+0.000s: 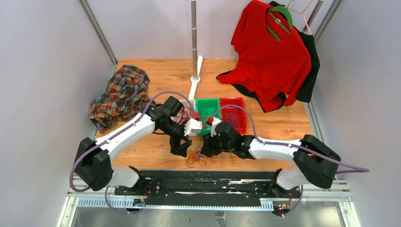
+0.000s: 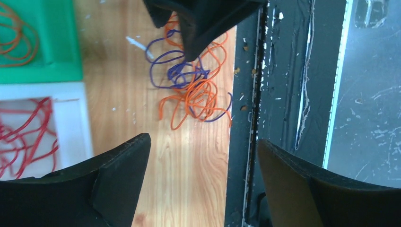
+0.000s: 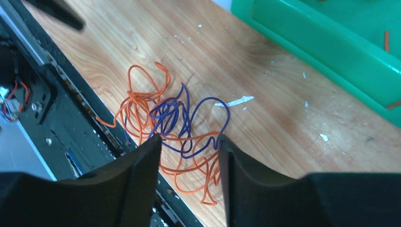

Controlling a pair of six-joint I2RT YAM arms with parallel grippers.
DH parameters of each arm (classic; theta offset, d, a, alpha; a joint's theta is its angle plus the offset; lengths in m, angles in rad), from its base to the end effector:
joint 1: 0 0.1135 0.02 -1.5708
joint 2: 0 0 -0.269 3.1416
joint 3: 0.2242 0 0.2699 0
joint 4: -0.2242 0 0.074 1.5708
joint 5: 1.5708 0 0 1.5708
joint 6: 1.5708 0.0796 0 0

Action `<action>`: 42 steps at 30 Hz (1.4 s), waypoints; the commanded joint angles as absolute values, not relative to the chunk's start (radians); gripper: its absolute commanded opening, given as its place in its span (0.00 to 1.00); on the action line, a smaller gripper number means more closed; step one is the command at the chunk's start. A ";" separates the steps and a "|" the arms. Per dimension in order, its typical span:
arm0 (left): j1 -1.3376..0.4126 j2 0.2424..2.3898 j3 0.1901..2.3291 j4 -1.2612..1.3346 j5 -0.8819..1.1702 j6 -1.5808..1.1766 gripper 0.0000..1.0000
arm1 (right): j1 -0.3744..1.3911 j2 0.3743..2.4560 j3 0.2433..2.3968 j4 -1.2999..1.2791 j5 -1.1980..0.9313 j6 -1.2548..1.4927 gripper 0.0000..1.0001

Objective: Untangle the cables

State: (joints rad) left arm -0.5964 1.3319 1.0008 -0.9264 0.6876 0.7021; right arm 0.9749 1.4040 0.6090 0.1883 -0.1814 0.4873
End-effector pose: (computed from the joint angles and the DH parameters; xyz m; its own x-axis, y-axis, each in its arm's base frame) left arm 0.1921 -0.1915 0.2171 -0.2161 0.7499 -0.6253 0.9633 0.0592 -0.2619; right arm 0.1720 0.2792 0.1461 -0.7029 -0.2159 -0.6777 -0.6430 0.6004 0.4756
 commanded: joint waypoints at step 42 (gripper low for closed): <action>-0.741 1.225 1.318 -1.101 0.571 0.755 0.00 | 0.986 0.934 0.501 0.349 -0.107 0.370 0.65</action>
